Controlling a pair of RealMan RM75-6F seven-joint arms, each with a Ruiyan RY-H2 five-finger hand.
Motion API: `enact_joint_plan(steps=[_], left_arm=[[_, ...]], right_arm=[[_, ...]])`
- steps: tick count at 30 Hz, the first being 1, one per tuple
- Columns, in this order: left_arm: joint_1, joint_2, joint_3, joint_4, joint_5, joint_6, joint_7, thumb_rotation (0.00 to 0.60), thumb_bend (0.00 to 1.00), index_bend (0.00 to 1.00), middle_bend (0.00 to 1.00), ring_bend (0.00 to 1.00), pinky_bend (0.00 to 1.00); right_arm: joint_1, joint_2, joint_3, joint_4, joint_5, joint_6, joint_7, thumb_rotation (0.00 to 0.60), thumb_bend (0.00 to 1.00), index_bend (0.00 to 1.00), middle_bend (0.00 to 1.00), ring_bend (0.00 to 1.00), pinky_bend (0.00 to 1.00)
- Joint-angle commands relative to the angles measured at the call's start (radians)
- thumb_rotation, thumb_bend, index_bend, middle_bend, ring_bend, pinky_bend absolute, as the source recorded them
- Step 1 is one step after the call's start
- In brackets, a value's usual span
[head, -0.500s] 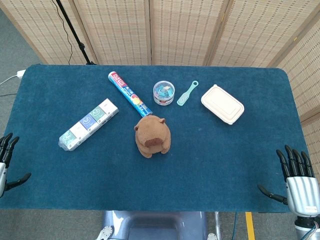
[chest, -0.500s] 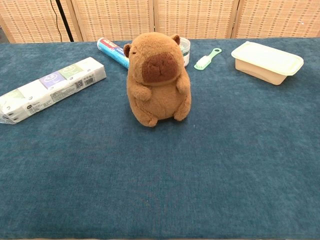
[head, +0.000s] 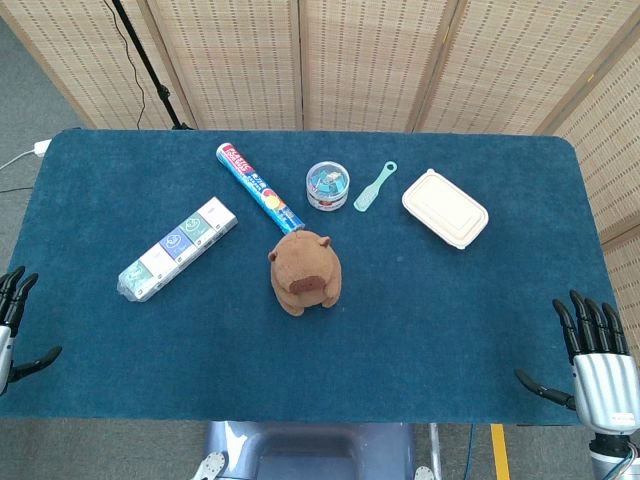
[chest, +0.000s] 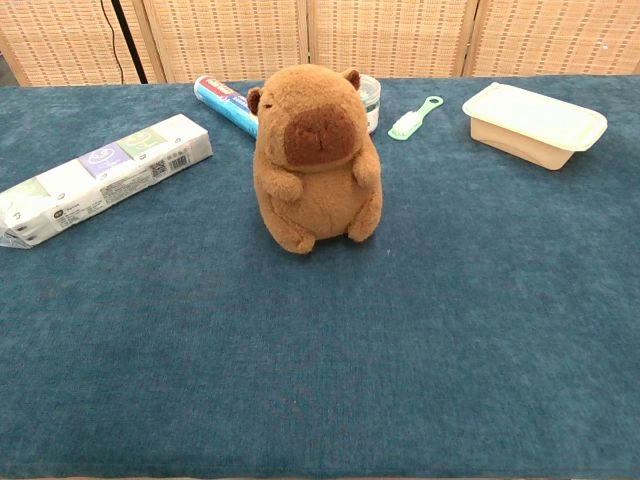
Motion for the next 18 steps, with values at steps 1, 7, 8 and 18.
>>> enact_joint_plan(steps=[1,7,8,18], left_arm=[[0.001,0.002,-0.002,-0.001,-0.002,0.002,-0.005,0.600,0.00,0.00,0.00,0.00,0.00],[0.001,0.003,-0.006,-0.004,-0.009,-0.001,-0.004,0.600,0.00,0.00,0.00,0.00,0.00],[0.001,0.003,-0.006,-0.004,-0.010,-0.002,-0.001,0.600,0.00,0.00,0.00,0.00,0.00],[0.000,0.001,-0.009,-0.009,-0.015,-0.004,0.009,0.600,0.00,0.00,0.00,0.00,0.00]], right_arm=[[0.005,-0.004,0.007,-0.003,0.001,0.000,0.017,0.324,0.00,0.02,0.00,0.00,0.00],[0.054,0.010,0.044,-0.049,0.021,-0.059,-0.016,0.326,0.00,0.02,0.00,0.00,0.00],[0.064,0.013,0.052,-0.060,0.025,-0.069,-0.022,0.325,0.00,0.03,0.00,0.00,0.00],[0.200,0.034,0.134,-0.217,0.138,-0.259,-0.087,0.326,0.00,0.03,0.00,0.00,0.00]])
